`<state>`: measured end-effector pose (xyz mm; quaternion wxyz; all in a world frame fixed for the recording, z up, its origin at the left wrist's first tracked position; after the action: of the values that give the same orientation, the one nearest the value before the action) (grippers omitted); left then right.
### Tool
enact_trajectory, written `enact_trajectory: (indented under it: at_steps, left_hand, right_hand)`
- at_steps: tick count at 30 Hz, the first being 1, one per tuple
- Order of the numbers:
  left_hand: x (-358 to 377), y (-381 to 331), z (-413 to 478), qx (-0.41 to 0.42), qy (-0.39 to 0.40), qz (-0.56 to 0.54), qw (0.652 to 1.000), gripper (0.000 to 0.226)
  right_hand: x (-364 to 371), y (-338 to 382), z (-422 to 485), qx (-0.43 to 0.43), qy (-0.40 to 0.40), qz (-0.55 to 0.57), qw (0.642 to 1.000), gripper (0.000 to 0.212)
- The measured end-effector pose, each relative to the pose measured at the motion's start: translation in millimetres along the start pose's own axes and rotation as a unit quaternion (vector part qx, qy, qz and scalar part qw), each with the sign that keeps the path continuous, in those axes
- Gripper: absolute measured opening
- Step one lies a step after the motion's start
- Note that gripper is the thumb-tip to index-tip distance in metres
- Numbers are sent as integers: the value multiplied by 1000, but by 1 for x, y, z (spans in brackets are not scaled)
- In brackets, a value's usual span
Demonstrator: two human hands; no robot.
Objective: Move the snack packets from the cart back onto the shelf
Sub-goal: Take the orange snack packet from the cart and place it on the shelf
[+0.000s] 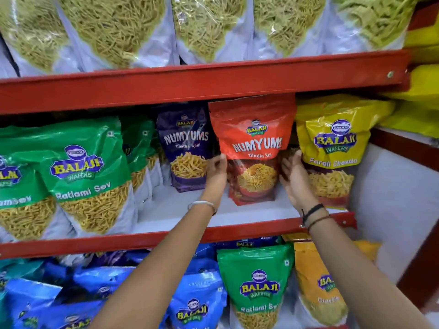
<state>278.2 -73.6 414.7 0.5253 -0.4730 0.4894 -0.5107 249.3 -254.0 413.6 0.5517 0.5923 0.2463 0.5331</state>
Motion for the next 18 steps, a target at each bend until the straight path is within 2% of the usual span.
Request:
enact_trajectory:
  at_steps: [2, 5, 9, 11, 13, 16, 18]
  left_hand:
    - [4, 6, -19, -8, 70, 52, 996, 55]
    - [10, 11, -34, -16, 153, 67, 986, 53]
    - [7, 9, -32, -46, 161, 97, 981, 64]
    - [3, 11, -34, -63, 164, 112, 978, 69]
    - [-1, 15, -38, -63, 171, 116, 976, 70]
    - [-8, 16, -52, -60, 187, 139, 970, 86]
    - [-9, 17, -61, -59, 196, 151, 967, 91]
  right_hand:
    - [-8, -12, -3, 40, 5, -34, 999, 71]
    - [-12, -21, -8, 79, 26, -70, 994, 81]
    - [-18, -16, -19, 62, 29, -114, 991, 81]
    - [-23, -13, -27, 54, 31, -146, 987, 90]
    - [-29, -9, -35, 48, 40, -176, 982, 100]
    - [-41, -3, -47, 37, 49, -192, 979, 95]
    - [-49, 1, -55, 27, 42, -208, 977, 103]
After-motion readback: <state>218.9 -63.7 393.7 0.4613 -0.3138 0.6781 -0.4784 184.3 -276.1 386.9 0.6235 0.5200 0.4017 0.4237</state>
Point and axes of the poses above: each hand's wrist, its own z-axis towards the middle knuckle, its own x-axis out of the palm, y = z × x, the point moved 2 cm from there along z, towards the middle knuckle, and after that the axes turned 4 degrees about -x, right-handed, at the moved point
